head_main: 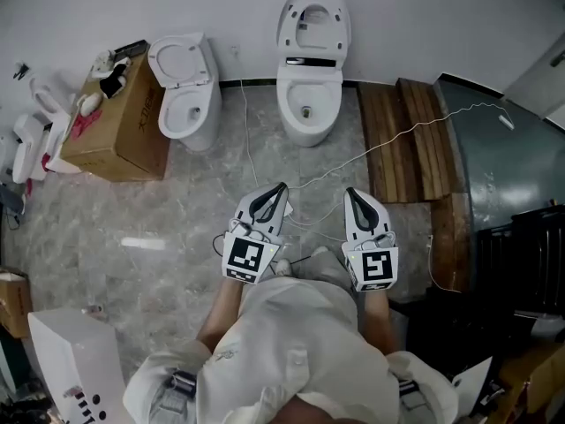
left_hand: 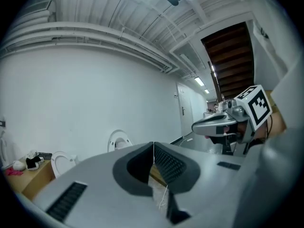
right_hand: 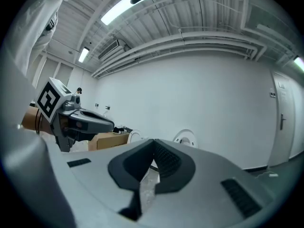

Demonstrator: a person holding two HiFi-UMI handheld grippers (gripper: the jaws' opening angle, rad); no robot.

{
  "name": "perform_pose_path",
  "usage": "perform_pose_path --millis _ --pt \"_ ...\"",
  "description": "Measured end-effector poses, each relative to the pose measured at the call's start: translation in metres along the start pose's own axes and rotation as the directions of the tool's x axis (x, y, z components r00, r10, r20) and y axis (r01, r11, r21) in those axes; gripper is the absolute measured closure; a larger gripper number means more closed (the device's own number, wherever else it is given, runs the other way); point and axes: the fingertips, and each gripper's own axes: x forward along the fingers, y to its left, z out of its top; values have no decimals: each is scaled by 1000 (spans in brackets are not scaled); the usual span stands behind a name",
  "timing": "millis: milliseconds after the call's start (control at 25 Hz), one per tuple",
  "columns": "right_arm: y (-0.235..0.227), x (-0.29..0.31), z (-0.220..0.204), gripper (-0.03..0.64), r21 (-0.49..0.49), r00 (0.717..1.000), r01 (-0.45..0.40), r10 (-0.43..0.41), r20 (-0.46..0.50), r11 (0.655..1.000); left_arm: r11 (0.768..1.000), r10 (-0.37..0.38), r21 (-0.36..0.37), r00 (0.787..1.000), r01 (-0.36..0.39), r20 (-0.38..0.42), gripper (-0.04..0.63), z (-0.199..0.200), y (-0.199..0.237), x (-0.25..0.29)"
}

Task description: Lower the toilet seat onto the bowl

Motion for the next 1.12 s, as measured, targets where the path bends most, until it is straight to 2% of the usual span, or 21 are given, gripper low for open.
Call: perform_pose_path --millis 240,480,760,1120 --pt "10 24 -5 609 10 1000 -25 25 -16 1000 1000 -2 -11 1000 3 6 578 -3 19 13" --pt "-8 63 -8 609 -2 999 -48 47 -17 999 1000 21 -16 1000 -21 -8 578 -9 43 45" --pt "-59 114 -13 609 16 998 -64 64 -9 998 999 47 1 998 -47 -28 580 -2 68 107" --pt "-127 165 -23 609 26 992 -128 128 -2 991 994 107 1 993 -107 -58 581 6 79 186"
